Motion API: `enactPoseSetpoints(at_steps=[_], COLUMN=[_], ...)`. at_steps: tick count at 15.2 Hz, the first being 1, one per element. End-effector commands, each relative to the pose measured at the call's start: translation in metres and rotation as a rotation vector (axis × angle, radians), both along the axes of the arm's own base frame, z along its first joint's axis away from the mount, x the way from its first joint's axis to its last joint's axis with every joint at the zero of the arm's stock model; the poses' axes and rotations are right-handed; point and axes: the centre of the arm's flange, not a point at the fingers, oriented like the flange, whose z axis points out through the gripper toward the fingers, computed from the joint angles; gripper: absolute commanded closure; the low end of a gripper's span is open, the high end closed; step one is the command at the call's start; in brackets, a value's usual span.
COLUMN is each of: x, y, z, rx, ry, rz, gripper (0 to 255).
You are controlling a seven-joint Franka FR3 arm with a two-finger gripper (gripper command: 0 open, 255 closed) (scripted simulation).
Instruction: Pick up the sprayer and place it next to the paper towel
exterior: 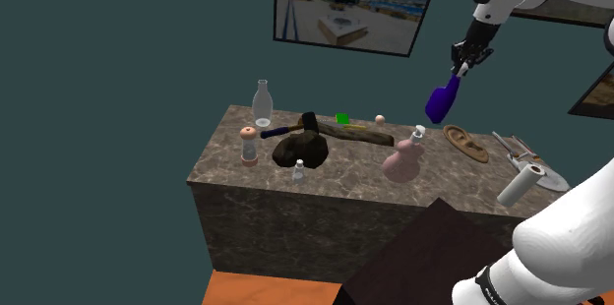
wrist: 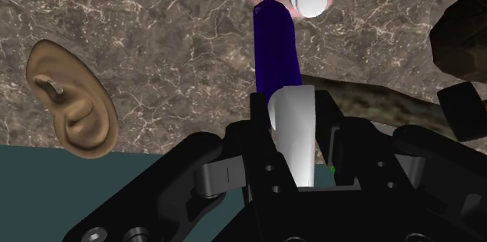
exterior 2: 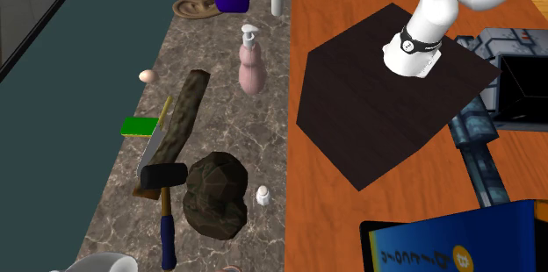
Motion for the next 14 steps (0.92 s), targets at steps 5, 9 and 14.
enactPoseSetpoints(at_steps=[5,9,14], x=[-0.064,-0.105,-0.155], y=[-0.052,-0.086,-0.129], z=[0.001,0.001,0.001], rx=[0.000,0.000,0.000], ry=[0.000,0.000,0.000], rz=[0.001,0.001,0.001], gripper=[255,255,255])
